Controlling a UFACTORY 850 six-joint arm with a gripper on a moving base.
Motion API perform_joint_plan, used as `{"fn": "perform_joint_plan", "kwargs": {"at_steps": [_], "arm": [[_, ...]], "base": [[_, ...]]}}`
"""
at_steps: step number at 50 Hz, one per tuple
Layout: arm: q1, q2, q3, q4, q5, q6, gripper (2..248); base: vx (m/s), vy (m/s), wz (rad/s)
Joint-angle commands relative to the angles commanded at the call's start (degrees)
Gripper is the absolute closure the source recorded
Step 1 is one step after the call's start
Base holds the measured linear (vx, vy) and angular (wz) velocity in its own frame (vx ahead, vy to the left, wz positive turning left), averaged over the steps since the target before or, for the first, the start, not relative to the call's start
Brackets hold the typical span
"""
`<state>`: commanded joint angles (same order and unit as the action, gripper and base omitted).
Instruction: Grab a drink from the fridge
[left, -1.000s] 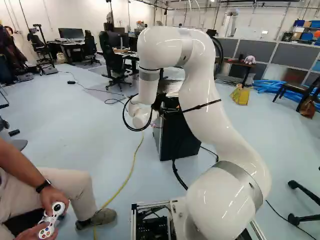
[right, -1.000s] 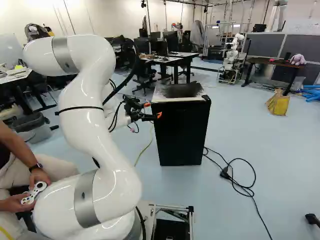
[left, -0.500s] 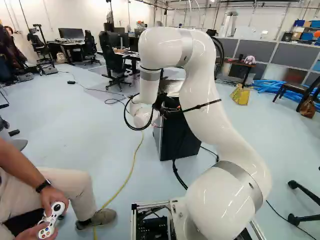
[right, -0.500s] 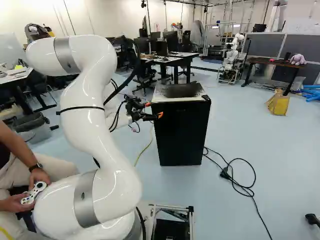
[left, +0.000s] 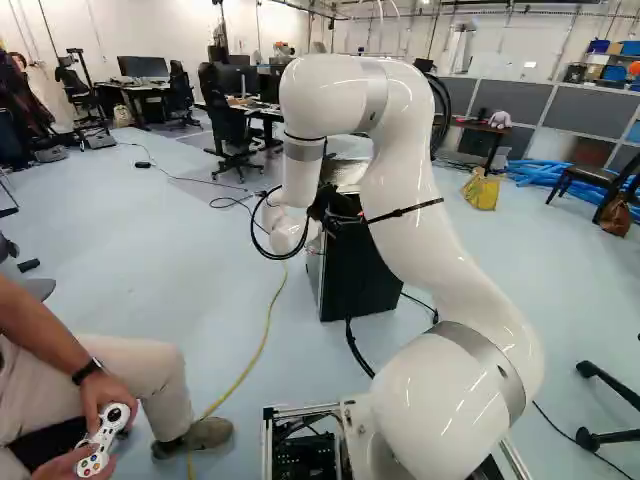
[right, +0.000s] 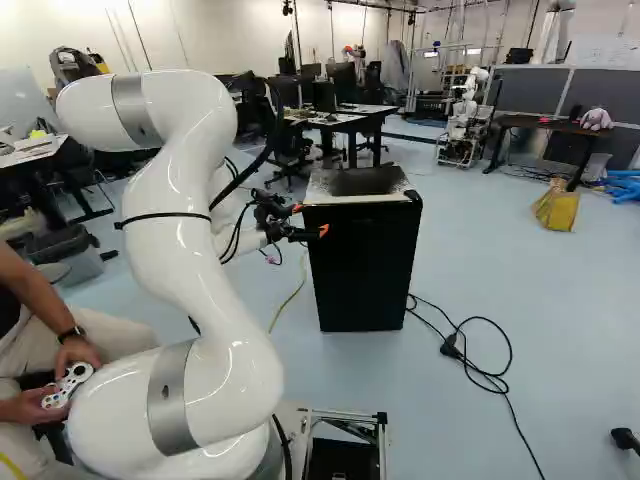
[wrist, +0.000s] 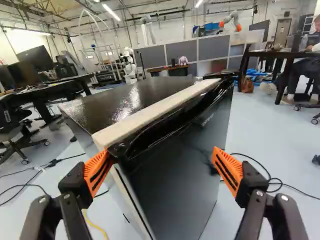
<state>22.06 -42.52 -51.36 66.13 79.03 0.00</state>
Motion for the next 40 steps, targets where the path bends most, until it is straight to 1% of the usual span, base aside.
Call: {"fn": "perform_joint_plan", "kwargs": {"at_steps": [16,40], "arm": [[-0.02,1.20,2.15,0.00,0.00,0.00,3],[1.33,4.81,8.59,0.00,0.00,0.00,3]], "base": [[0.000,0.000,0.000],[0.000,0.000,0.000]]}}
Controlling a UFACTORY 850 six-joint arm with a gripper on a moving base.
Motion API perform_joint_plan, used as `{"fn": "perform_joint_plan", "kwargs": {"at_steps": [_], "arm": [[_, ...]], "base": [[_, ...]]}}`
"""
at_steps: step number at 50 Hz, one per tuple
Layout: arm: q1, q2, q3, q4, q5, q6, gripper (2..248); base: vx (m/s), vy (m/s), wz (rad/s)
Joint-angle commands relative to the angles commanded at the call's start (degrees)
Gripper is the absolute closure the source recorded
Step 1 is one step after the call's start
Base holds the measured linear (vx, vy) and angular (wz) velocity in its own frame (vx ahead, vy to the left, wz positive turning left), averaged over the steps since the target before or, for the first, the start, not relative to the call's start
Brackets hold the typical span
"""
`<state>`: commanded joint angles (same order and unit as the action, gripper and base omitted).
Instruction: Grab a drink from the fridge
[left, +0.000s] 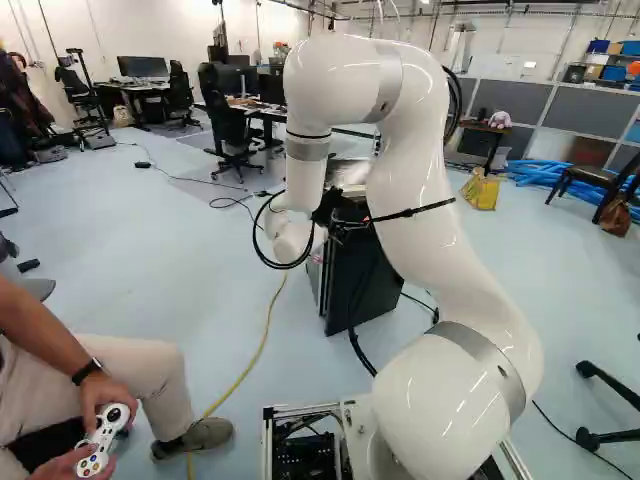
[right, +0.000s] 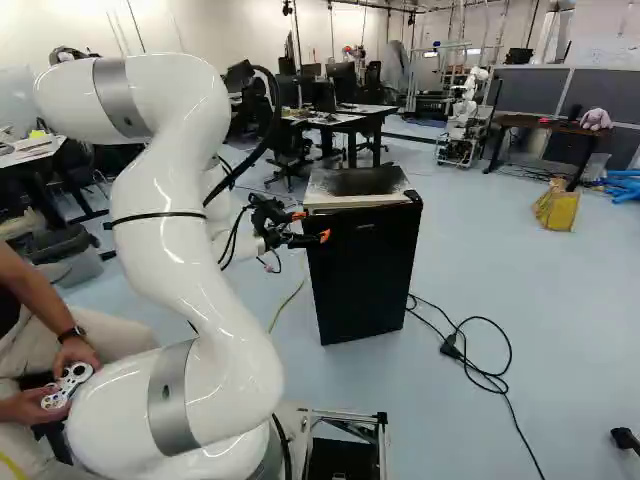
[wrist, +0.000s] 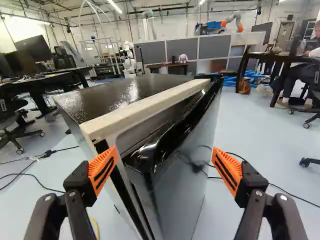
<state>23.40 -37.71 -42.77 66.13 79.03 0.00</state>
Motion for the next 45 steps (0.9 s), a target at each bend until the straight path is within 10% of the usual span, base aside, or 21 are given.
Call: {"fn": "perform_joint_plan", "kwargs": {"at_steps": [45], "arm": [[3.08,7.27,12.96,0.00,0.00,0.00,3]], "base": [[0.000,0.000,0.000]]}}
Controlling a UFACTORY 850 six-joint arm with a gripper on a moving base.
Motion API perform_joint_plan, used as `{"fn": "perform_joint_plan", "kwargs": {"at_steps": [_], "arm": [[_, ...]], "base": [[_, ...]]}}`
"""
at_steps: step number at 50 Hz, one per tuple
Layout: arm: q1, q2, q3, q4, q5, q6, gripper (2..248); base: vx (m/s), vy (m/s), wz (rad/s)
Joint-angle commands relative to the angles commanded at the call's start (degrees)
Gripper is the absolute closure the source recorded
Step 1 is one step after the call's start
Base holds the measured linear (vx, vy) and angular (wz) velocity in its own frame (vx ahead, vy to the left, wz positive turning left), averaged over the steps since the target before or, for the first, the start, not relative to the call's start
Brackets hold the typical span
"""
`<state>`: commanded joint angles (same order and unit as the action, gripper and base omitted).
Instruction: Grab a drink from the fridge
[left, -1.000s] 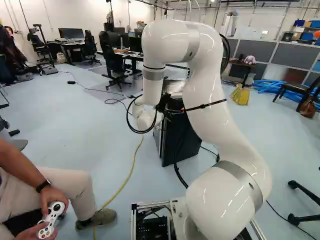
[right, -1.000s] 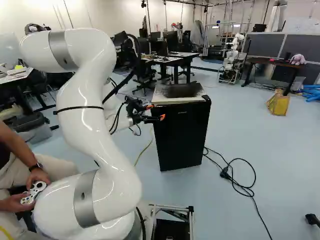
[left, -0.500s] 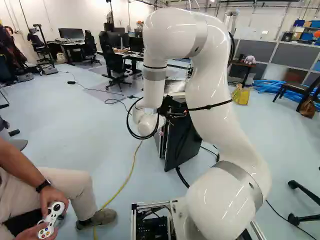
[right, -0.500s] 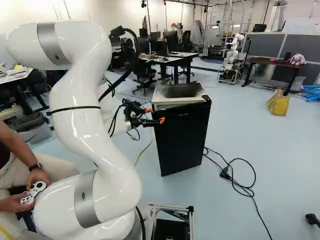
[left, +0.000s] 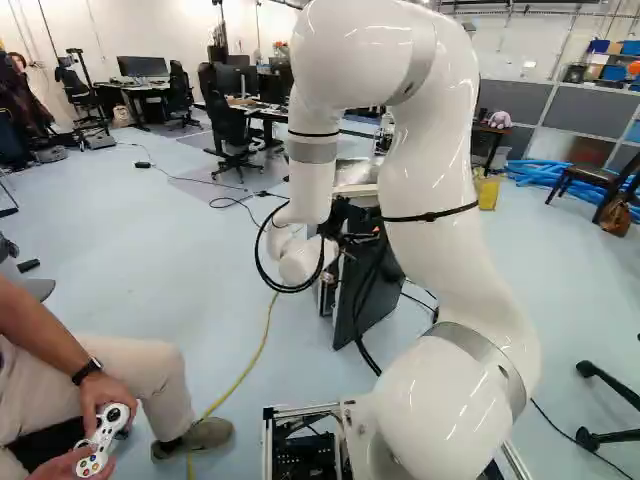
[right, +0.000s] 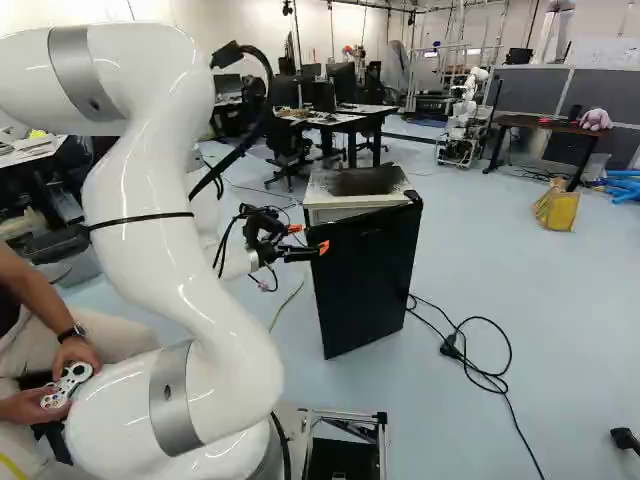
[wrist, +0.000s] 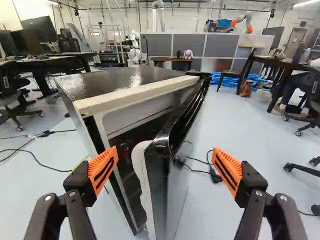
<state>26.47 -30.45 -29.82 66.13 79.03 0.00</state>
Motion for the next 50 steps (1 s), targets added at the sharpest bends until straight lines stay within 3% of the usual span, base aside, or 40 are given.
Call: {"fn": "perform_joint_plan", "kwargs": {"at_steps": [50], "arm": [[-1.27,1.09,1.94,1.07,0.00,0.00,3]], "base": [[0.000,0.000,0.000]]}}
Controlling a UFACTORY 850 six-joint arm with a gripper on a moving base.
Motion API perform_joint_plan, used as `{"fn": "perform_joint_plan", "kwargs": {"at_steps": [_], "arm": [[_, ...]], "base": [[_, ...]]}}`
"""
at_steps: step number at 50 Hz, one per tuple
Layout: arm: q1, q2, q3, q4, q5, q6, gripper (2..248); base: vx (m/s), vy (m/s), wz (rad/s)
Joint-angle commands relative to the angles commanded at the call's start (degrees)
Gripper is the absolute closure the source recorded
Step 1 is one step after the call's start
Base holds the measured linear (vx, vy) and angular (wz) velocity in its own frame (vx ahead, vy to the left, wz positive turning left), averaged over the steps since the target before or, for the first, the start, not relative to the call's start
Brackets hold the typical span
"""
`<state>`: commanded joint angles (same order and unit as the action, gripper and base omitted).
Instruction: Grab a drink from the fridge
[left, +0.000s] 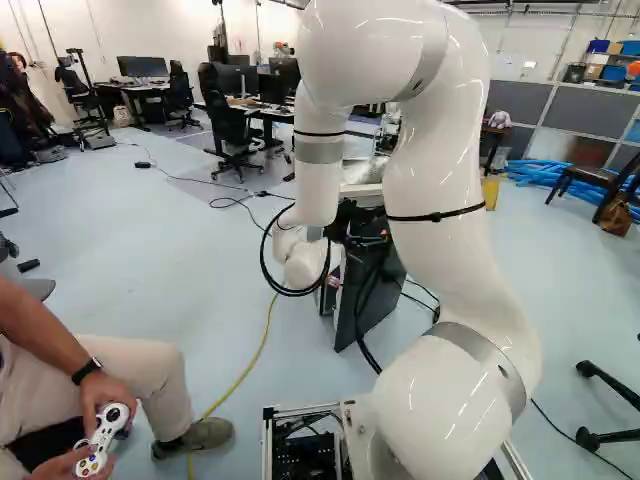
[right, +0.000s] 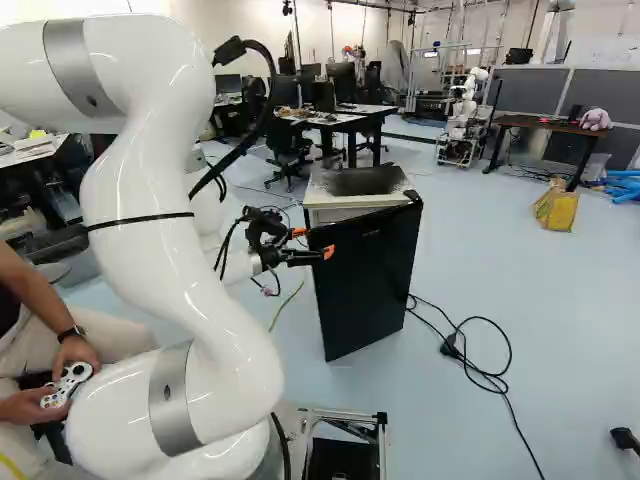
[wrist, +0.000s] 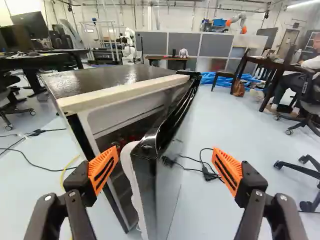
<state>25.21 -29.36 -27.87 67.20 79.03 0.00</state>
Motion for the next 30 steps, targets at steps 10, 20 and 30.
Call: {"fn": "perform_joint_plan", "kwargs": {"at_steps": [10,20,30], "arm": [[-0.44,0.53,0.96,0.76,0.00,0.00,3],[-0.92,1.15,2.08,1.54,0.00,0.00,3],[-1.42,1.76,3.20,2.32,0.00,0.00,3]], "base": [[0.000,0.000,0.000],[0.000,0.000,0.000],[0.000,0.000,0.000]]}}
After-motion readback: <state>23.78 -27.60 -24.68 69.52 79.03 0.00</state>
